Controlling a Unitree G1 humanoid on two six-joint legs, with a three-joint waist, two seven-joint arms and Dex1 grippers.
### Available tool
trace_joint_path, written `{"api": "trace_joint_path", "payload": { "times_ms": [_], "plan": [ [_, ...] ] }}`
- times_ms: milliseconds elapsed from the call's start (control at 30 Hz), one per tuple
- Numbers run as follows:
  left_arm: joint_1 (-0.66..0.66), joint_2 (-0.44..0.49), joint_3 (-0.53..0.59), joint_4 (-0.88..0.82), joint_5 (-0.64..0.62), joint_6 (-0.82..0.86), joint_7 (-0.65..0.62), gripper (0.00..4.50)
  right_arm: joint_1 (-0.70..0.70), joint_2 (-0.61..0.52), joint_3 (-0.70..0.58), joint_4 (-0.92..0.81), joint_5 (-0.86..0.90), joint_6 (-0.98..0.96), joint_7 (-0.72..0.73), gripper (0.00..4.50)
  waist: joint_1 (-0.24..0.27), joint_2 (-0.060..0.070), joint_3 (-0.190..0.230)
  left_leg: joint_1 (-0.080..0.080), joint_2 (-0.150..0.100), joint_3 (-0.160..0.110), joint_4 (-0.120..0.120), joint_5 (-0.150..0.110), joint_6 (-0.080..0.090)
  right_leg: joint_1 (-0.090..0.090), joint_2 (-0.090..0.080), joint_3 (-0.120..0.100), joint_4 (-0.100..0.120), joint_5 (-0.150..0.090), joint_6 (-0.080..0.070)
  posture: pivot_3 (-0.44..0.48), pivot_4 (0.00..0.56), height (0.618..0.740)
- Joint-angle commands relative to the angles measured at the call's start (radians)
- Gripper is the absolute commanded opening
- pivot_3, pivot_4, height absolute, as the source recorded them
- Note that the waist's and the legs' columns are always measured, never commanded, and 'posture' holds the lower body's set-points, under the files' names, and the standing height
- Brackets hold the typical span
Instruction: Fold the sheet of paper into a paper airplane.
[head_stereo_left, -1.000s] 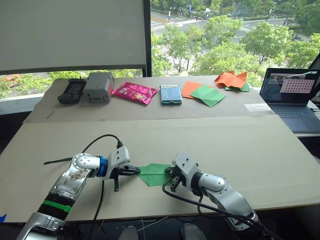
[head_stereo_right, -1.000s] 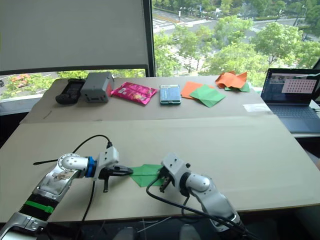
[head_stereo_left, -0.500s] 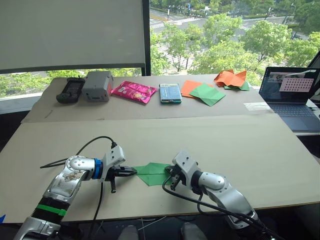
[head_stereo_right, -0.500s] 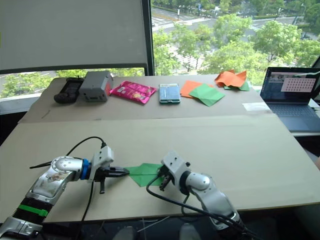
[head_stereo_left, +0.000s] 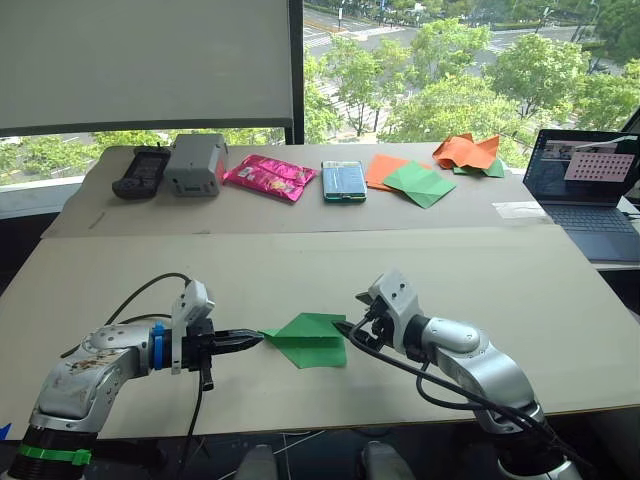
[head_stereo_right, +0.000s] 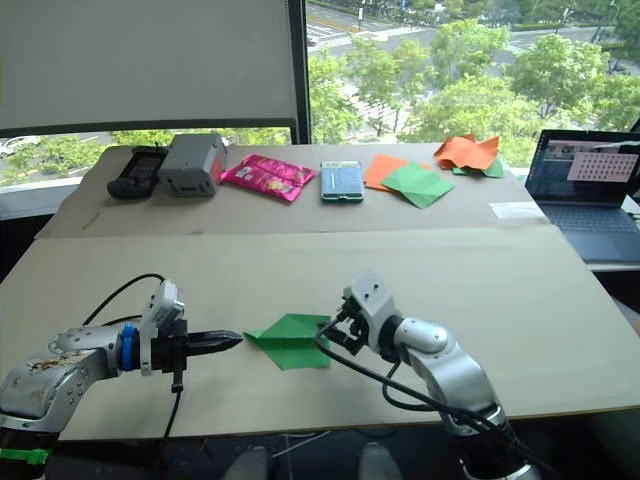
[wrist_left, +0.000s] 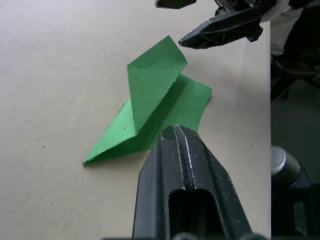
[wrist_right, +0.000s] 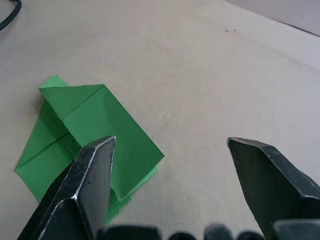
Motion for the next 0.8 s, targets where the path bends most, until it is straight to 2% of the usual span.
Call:
{"api": "trace_joint_path", "payload": {
  "times_ms": [33, 267, 367, 667, 800],
  "plan": [
    [-0.006, 0.001, -0.001, -0.004, 0.002, -0.037, 0.004, 0.0, -0.028, -0.017, -0.015, 0.035, 0.05, -0.024, 0.062, 3.99, -0.001, 0.001, 0.0, 0.0, 0.0, 0.0, 0.0, 0.0, 0.0, 0.0, 0.0, 0.0, -0.001, 0.0, 0.0, 0.0, 0.15, 0.718],
    [-0.008, -0.005, -0.013, 0.011, 0.01, -0.063, 0.02, 0.0, -0.046, 0.0, -0.008, 0.092, 0.082, -0.052, 0.101, 3.99, -0.003, 0.001, 0.0, 0.0, 0.0, 0.001, 0.0, 0.0, 0.0, 0.0, 0.0, 0.0, 0.001, 0.0, 0.0, 0.0, 0.15, 0.718],
    [-0.007, -0.002, -0.012, -0.003, 0.005, -0.054, 0.031, 0.0, -0.047, 0.013, -0.003, 0.088, 0.094, -0.052, 0.102, 3.14, -0.003, 0.001, 0.0, 0.0, 0.0, 0.001, 0.0, 0.0, 0.001, 0.0, 0.0, 0.0, 0.002, 0.0, 0.0, 0.0, 0.15, 0.718],
    [-0.026, 0.009, -0.002, -0.045, -0.029, -0.006, 0.068, 0.0, -0.035, 0.011, 0.024, 0.078, 0.085, -0.062, 0.113, 0.04, -0.001, 0.001, 0.0, 0.0, 0.0, 0.001, 0.0, 0.0, 0.001, 0.0, 0.0, 0.0, 0.002, 0.0, 0.0, 0.0, 0.15, 0.718],
    [-0.05, 0.007, 0.001, -0.062, -0.044, 0.03, 0.089, 0.0, -0.035, 0.013, 0.024, 0.061, 0.092, -0.057, 0.117, 0.04, 0.0, 0.001, 0.0, 0.0, 0.0, 0.001, 0.0, 0.0, 0.001, 0.0, 0.0, 0.0, 0.003, 0.0, 0.0, 0.0, 0.15, 0.718]
  ]
}}
